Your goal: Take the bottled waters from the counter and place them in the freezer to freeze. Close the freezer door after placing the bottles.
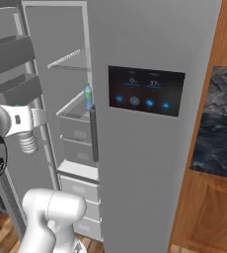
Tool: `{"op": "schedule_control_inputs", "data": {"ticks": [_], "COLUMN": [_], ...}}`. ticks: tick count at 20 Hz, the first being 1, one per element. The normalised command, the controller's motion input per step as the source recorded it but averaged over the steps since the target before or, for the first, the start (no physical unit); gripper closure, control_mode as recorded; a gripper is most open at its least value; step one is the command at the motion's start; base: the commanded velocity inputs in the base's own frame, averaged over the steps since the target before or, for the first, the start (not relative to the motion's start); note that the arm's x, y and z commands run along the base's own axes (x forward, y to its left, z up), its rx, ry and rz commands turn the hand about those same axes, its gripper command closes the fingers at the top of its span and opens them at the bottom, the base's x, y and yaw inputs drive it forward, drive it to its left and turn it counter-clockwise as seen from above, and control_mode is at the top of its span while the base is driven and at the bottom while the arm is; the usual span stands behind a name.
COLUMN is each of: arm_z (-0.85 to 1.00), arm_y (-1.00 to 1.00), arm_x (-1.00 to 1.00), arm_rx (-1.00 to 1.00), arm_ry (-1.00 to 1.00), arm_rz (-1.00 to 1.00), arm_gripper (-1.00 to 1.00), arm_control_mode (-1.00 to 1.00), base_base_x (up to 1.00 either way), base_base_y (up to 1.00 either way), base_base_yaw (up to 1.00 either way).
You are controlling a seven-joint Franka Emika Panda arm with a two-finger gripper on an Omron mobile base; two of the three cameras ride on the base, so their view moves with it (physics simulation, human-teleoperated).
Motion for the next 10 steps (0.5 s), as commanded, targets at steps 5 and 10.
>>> {"op": "schedule_control_inputs", "data": {"ticks": [5,10], "arm_z": [0.00,0.00], "arm_y": [0.00,0.00], "arm_x": [0.00,0.00], "arm_rx": [0.00,0.00], "arm_ry": [0.00,0.00], "arm_rz": [0.00,0.00], "arm_gripper": [1.00,1.00], "arm_control_mode": [1.00,1.00], "base_base_x": [0.36,0.45], "base_base_y": [0.01,0.12], "base_base_yaw": [0.00,0.00]}}
